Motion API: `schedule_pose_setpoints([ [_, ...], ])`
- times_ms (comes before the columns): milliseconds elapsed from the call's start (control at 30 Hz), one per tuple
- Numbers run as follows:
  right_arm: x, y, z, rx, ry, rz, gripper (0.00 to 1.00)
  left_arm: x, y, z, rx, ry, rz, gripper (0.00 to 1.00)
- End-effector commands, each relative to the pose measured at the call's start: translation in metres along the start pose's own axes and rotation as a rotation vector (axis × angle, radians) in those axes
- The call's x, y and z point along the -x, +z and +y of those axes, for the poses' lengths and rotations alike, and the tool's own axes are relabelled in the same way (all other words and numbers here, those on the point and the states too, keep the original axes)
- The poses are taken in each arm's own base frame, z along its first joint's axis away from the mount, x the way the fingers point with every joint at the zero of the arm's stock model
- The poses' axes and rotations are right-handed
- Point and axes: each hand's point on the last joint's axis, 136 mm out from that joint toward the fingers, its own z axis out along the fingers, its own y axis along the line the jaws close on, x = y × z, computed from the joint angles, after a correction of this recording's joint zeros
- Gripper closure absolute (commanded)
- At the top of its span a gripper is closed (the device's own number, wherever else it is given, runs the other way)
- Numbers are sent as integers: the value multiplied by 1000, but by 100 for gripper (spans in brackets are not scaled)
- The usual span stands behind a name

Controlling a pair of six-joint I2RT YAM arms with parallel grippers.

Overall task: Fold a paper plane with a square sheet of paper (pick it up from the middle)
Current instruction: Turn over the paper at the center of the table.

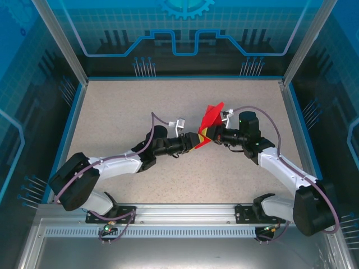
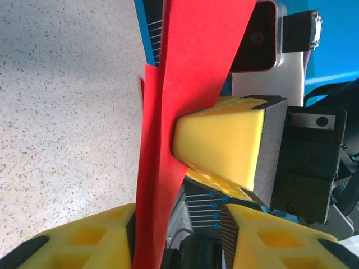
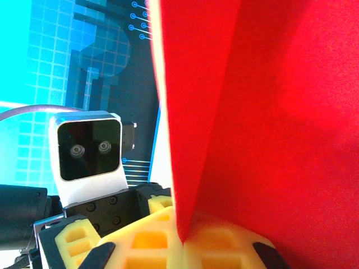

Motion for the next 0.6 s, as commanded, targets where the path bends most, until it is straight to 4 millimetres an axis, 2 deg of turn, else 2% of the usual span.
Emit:
schedule_pose_setpoints([
  [0, -1, -5, 1, 17, -3, 1, 97, -1, 2, -7, -2, 48, 28, 59],
  [333, 0, -7, -6, 2, -6, 9, 96, 0, 1, -6, 37, 93, 52, 72],
  [567, -1, -7, -3, 12, -14, 20, 96, 3, 3, -4, 37, 90, 54, 81],
])
